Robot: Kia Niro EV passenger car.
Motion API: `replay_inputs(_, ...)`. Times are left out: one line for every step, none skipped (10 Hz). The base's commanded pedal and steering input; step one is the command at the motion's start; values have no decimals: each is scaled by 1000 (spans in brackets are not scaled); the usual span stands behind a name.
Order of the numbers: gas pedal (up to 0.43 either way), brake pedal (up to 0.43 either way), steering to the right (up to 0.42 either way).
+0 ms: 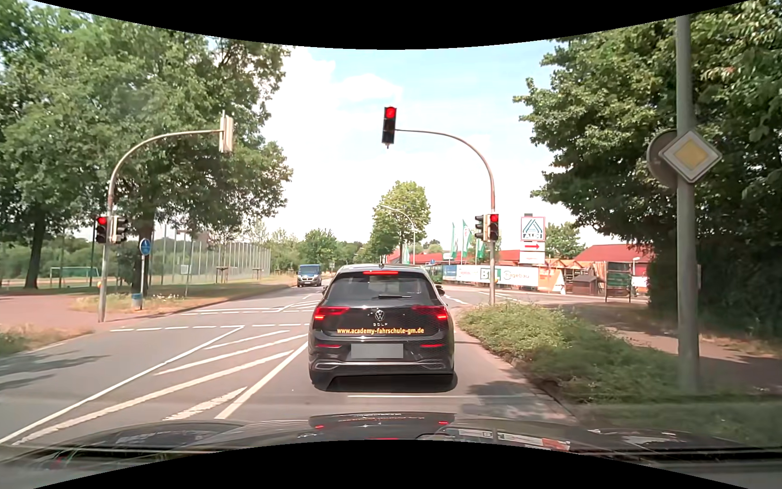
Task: Follow the waypoints while adhering to traffic rules and regulations
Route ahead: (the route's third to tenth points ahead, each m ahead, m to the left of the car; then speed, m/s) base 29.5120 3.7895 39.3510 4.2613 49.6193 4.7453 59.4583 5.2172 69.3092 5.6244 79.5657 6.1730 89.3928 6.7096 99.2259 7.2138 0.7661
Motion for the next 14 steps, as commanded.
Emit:
replay_inputs(0,122,-5)
replay_inputs(0,122,-5)
replay_inputs(0,116,-5)
replay_inputs(0,116,-5)
replay_inputs(0,116,-5)
replay_inputs(0,116,-5)
replay_inputs(0,116,-5)
replay_inputs(0,116,-5)
replay_inputs(0,110,-5)
replay_inputs(0,110,-5)
replay_inputs(0,110,-5)
replay_inputs(0,110,-5)
replay_inputs(0,110,-5)
replay_inputs(0,110,-5)
